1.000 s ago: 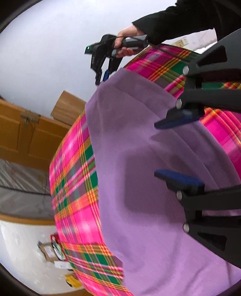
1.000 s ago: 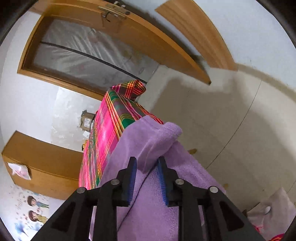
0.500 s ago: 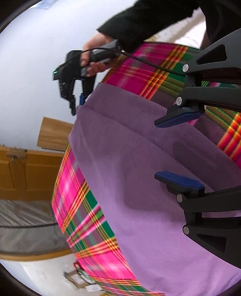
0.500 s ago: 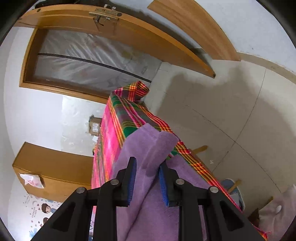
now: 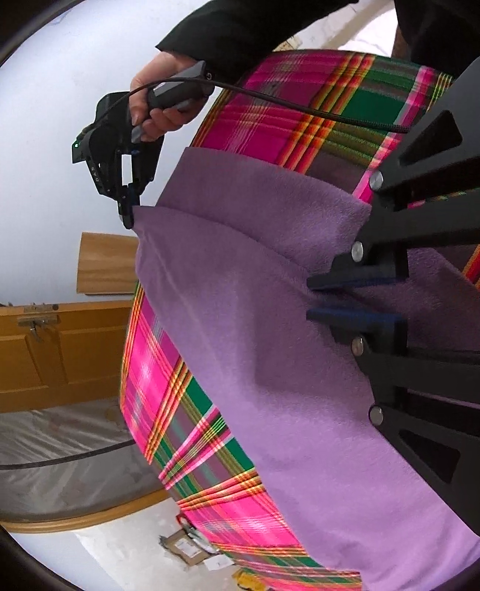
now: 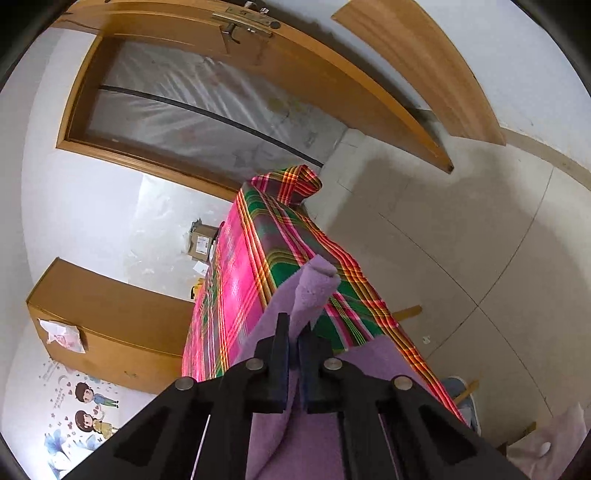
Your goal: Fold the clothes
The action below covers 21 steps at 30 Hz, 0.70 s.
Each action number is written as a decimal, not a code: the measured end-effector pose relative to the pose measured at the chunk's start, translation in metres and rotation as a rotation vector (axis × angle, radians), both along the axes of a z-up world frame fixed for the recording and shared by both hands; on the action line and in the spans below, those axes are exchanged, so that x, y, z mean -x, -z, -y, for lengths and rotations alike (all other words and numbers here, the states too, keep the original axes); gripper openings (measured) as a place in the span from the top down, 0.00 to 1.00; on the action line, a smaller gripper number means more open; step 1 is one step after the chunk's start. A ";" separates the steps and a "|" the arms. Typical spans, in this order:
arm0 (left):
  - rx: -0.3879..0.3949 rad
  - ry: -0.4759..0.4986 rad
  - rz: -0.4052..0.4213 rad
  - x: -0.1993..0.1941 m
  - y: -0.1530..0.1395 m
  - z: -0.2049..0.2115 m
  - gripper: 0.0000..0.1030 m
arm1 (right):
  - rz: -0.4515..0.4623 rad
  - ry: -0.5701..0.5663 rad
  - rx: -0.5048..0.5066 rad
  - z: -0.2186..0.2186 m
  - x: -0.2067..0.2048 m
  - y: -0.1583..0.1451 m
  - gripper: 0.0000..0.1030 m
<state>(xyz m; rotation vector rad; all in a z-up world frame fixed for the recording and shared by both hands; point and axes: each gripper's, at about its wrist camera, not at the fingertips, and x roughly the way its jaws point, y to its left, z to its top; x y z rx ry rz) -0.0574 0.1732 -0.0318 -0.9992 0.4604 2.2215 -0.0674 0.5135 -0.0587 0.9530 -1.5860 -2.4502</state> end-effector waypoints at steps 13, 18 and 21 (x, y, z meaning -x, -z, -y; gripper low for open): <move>-0.118 -0.031 -0.041 0.001 -0.040 0.015 0.97 | -0.068 0.013 -0.008 0.000 -0.008 -0.027 0.97; -0.180 -0.031 -0.076 -0.005 -0.067 0.025 0.97 | -0.120 0.022 -0.010 0.000 -0.024 -0.050 0.97; -0.213 -0.028 -0.091 -0.006 -0.080 0.030 0.97 | -0.146 0.022 -0.010 -0.001 -0.033 -0.061 0.97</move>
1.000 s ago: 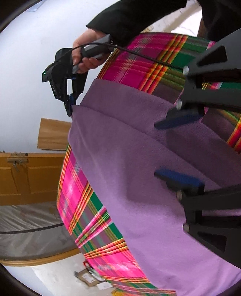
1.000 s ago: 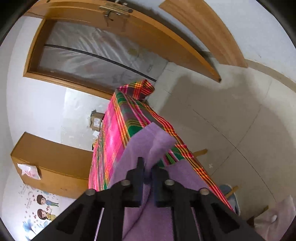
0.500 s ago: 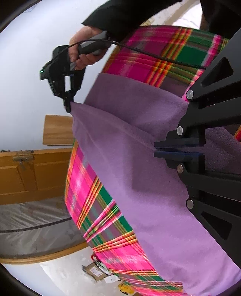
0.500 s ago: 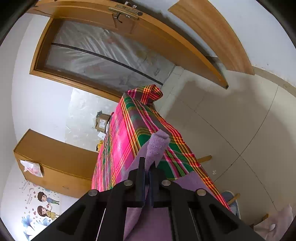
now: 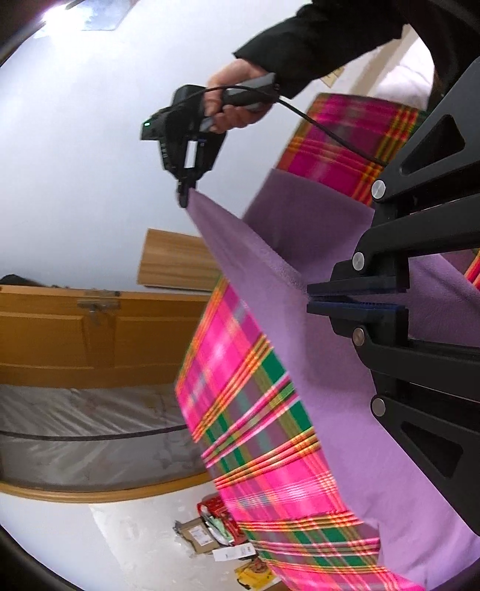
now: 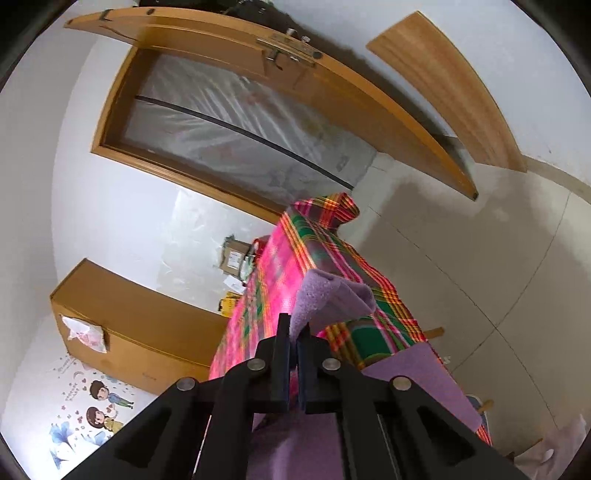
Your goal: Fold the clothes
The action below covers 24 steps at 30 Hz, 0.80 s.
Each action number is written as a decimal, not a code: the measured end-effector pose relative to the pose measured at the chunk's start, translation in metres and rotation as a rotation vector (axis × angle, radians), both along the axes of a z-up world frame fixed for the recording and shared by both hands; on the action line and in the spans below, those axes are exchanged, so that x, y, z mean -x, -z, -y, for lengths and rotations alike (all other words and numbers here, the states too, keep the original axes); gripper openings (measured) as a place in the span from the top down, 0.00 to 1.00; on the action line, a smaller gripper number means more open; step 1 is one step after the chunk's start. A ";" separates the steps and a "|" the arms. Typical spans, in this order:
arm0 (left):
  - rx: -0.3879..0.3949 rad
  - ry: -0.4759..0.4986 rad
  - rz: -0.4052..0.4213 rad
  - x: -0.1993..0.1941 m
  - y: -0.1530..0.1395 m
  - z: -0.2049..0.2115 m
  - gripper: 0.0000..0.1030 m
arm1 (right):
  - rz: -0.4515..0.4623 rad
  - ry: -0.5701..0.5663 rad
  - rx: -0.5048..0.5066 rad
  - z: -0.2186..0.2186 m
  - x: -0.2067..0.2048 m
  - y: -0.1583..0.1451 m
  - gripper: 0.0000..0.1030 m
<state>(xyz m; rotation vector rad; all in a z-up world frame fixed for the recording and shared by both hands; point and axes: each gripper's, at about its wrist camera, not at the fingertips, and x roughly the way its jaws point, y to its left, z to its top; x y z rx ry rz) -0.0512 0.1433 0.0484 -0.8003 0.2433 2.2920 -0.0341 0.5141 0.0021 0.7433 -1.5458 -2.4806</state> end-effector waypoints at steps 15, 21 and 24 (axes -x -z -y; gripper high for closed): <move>0.016 0.111 0.167 -0.018 0.038 -0.015 0.97 | 0.082 0.078 0.046 -0.007 -0.065 0.036 0.97; 0.044 0.129 0.226 -0.017 0.056 -0.020 0.97 | 0.183 0.094 0.133 -0.011 -0.074 0.088 0.97; 0.029 0.127 0.212 -0.019 0.049 -0.018 0.97 | 0.160 0.088 0.104 -0.012 -0.071 0.076 0.97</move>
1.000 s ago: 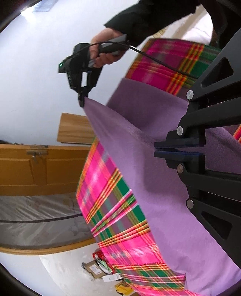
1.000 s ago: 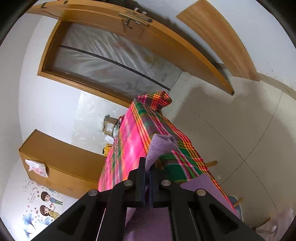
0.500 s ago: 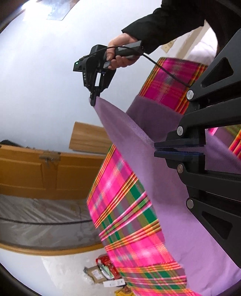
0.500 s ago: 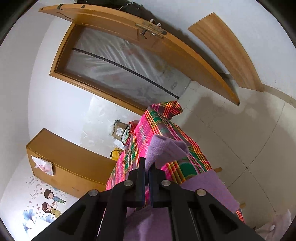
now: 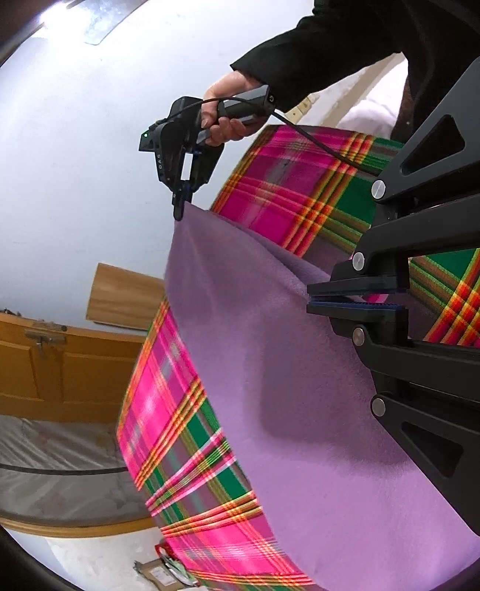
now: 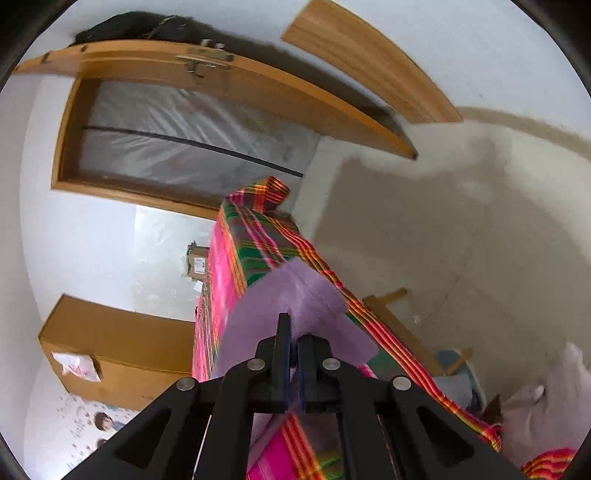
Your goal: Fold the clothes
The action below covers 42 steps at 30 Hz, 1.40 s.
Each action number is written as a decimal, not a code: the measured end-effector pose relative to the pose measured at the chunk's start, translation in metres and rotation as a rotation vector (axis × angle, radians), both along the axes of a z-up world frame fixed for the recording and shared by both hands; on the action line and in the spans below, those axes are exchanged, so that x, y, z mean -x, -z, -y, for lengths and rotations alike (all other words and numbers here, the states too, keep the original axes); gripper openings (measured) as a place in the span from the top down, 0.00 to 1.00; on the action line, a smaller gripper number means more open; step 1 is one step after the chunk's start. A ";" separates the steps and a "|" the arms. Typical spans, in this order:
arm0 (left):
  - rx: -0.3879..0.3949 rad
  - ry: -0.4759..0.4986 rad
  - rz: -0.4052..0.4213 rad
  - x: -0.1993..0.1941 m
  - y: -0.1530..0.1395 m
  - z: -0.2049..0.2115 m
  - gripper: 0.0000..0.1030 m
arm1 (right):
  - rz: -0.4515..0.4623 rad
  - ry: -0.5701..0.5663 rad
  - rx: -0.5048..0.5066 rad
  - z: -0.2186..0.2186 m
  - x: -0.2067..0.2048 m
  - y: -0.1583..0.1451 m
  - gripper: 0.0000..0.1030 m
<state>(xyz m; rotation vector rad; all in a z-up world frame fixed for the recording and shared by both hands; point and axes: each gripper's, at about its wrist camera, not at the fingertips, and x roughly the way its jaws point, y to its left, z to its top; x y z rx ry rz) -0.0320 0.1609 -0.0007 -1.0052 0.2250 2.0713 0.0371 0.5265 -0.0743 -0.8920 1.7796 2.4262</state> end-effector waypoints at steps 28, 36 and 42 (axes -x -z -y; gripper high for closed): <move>-0.002 -0.016 -0.004 -0.007 0.001 0.006 0.97 | 0.165 0.133 -0.009 -0.025 -0.026 0.020 0.79; 0.012 -0.131 0.084 0.013 0.018 0.030 0.96 | 0.049 0.050 -0.043 -0.005 -0.019 -0.005 0.76; 0.017 -0.104 0.111 0.004 0.027 0.029 0.95 | 0.011 -0.122 -0.165 0.032 0.031 -0.029 0.76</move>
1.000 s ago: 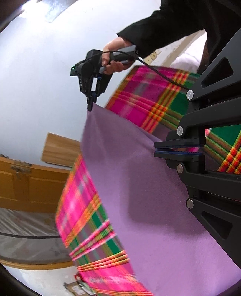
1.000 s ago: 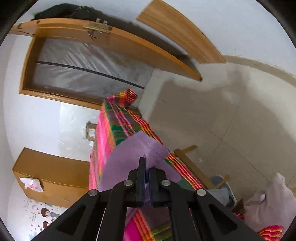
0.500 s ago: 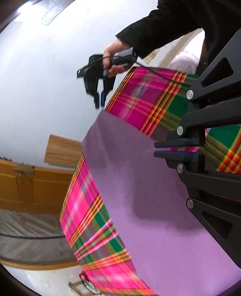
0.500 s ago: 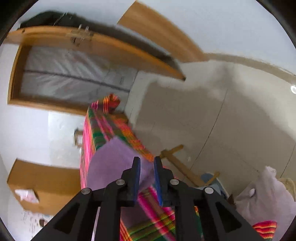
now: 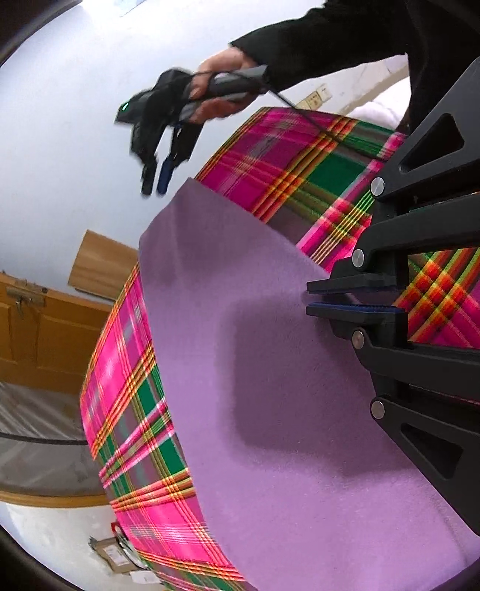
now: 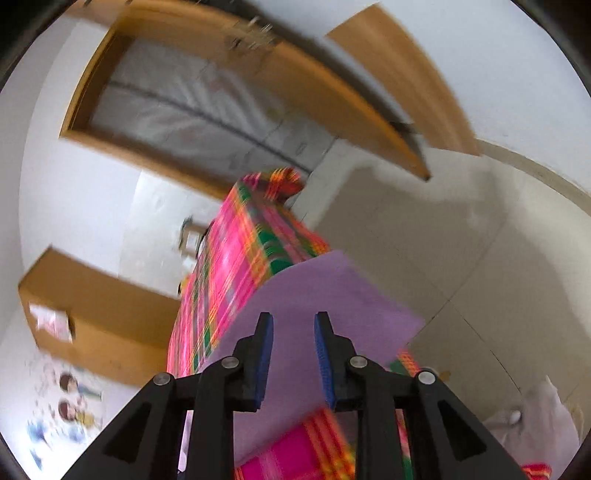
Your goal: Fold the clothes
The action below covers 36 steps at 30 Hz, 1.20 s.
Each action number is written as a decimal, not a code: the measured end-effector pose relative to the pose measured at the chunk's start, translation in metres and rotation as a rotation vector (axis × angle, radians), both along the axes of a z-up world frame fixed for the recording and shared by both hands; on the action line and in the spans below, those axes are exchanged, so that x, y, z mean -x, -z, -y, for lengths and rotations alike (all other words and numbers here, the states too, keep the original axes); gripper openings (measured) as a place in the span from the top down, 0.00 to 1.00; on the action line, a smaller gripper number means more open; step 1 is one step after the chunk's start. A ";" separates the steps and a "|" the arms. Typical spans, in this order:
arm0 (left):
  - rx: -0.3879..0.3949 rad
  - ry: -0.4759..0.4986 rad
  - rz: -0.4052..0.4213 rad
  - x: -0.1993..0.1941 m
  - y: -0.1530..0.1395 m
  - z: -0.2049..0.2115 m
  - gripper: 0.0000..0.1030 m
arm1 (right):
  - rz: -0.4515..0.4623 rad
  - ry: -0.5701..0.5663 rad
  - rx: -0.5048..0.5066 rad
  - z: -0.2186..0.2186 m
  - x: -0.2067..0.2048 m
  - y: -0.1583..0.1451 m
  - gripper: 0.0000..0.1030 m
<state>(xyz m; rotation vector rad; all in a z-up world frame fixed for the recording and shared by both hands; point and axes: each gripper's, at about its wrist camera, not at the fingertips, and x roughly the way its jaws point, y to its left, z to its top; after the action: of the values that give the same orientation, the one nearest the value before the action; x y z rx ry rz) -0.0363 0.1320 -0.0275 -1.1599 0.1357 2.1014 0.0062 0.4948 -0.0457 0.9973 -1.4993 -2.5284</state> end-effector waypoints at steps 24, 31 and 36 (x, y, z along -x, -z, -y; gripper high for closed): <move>-0.073 -0.170 0.046 -0.001 0.006 0.075 0.90 | 0.088 -0.262 -0.427 0.108 0.024 -0.030 0.75; -0.102 -0.295 -0.007 -0.014 -0.004 0.117 0.90 | 0.042 -0.336 -0.545 0.141 0.007 -0.055 0.73; -0.078 -0.478 0.003 0.000 0.004 0.155 0.90 | -0.040 -0.455 -0.546 0.190 0.010 -0.064 0.73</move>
<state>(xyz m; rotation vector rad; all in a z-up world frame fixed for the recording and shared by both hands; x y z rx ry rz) -0.0367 -0.0231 -0.0315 -1.2378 -0.2471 2.4890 -0.0041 0.3049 0.0183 1.1607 -0.4758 -2.6106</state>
